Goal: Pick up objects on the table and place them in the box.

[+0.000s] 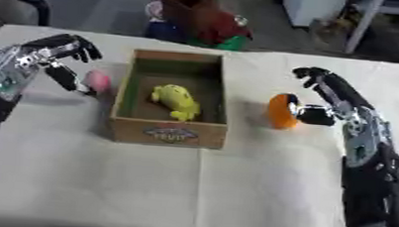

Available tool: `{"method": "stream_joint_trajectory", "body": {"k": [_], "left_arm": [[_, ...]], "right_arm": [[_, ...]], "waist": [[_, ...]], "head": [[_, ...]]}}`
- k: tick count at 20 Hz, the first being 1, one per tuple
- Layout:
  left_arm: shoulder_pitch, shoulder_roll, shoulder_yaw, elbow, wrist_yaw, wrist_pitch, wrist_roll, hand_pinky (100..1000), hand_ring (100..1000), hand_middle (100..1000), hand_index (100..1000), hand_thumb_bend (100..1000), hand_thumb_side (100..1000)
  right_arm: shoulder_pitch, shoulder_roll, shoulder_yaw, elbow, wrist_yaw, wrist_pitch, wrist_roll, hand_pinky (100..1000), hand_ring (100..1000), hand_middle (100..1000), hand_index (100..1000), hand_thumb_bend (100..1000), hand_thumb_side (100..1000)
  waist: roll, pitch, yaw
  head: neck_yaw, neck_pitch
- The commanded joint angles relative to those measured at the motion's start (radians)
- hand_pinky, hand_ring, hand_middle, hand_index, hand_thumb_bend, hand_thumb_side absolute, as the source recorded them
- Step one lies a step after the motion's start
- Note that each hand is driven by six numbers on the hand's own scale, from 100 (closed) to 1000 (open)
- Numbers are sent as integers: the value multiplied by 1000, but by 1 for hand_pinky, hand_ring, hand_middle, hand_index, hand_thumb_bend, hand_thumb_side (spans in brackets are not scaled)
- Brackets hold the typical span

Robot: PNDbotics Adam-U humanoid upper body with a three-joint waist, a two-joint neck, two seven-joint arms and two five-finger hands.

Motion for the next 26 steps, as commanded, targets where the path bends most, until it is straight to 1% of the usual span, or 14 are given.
{"method": "stream_joint_trajectory", "body": {"k": [1, 3, 4, 6, 8, 10, 11, 14, 16, 18, 20, 21, 23, 26], "left_arm": [[-26, 3, 12, 19, -39, 0, 23, 730, 653, 634, 759, 600, 131], [-27, -3, 14, 27, -73, 9, 72, 685, 562, 539, 692, 522, 123], [-27, -4, 15, 27, -93, 16, 112, 640, 491, 461, 621, 442, 104], [-26, -5, 22, 18, -123, 44, 229, 587, 396, 346, 510, 346, 100], [-26, -5, 26, 8, -119, 68, 328, 569, 343, 282, 452, 288, 100], [-31, -1, 27, -15, -89, 82, 389, 567, 330, 266, 437, 248, 100], [-37, 2, 24, -36, -64, 83, 403, 568, 330, 266, 437, 245, 100], [-64, 8, 4, -119, 31, 76, 408, 578, 335, 271, 440, 234, 100], [-85, -1, -19, -166, 89, 69, 384, 587, 350, 287, 454, 249, 100], [-105, -19, -50, -199, 123, 52, 340, 591, 355, 292, 459, 258, 100], [-115, -37, -70, -214, 145, 40, 301, 597, 364, 301, 466, 274, 100], [-118, -53, -91, -216, 149, 26, 275, 600, 371, 308, 473, 285, 100], [-117, -79, -117, -208, 150, 3, 230, 605, 379, 316, 480, 281, 100], [-103, -117, -135, -181, 165, -27, 179, 614, 393, 331, 492, 277, 100]], "right_arm": [[-29, -21, 6, -6, -2, -1, -6, 756, 771, 809, 919, 100, 234], [-28, -21, 6, -4, -1, -1, -7, 756, 771, 809, 919, 100, 234], [-28, -20, 7, -3, -1, -1, -7, 756, 771, 809, 919, 100, 234], [-27, -20, 6, -3, -1, -1, -8, 756, 770, 808, 919, 100, 233], [-26, -21, 5, -4, -1, 0, -8, 755, 770, 808, 919, 100, 232], [-24, -21, 4, -6, -1, 1, -8, 754, 770, 808, 918, 100, 232], [-23, -22, 4, -7, -1, 1, -7, 754, 770, 807, 918, 100, 232], [-19, -22, 4, -8, 0, 2, -5, 753, 769, 807, 918, 100, 231], [-17, -18, 5, -10, 0, 0, -4, 753, 769, 807, 918, 100, 231], [-17, -12, 6, -13, 0, -2, -1, 753, 769, 807, 918, 100, 231], [-17, -8, 7, -14, 1, -3, 1, 753, 769, 807, 918, 100, 230], [-18, -5, 7, -16, 1, -3, 1, 753, 769, 807, 918, 100, 230], [-18, -1, 8, -18, 1, -4, 2, 752, 769, 807, 917, 100, 230], [-16, 1, 7, -20, 0, -3, 3, 752, 769, 807, 917, 100, 230]], "waist": [[1, -11, -2], [1, -10, -3], [1, -9, -3], [2, -9, -4], [2, -10, -5], [4, -11, -6], [5, -11, -6], [7, -15, -5], [7, -18, -6], [6, -20, -7], [5, -21, -8], [5, -21, -12], [4, -20, -16], [4, -20, -20]], "head": [[4, 5], [4, 5], [4, 5], [4, 5], [3, 5], [2, 5], [1, 5], [1, 5], [5, 5], [9, 5], [12, 5], [16, 5], [19, 5], [21, 5]]}}
